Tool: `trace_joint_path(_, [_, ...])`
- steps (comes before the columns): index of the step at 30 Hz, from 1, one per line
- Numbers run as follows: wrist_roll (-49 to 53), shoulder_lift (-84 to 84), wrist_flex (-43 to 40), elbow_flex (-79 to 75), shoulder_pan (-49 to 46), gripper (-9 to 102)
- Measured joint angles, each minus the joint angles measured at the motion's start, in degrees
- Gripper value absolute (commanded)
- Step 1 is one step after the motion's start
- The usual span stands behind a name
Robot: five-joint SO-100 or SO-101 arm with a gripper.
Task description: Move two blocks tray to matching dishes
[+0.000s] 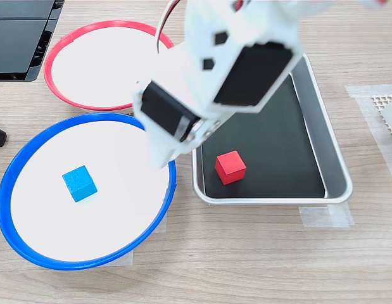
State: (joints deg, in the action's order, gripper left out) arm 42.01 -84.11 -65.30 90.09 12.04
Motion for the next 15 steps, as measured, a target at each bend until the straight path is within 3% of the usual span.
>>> trace_joint_path(5, [21.88,-14.85,-7.65,13.10,-1.85,0])
trace_joint_path(7, [29.09,-17.75,-8.88,16.35,-3.69,6])
trace_joint_path(15, [47.29,-18.19,-8.00,19.69,-5.71,18])
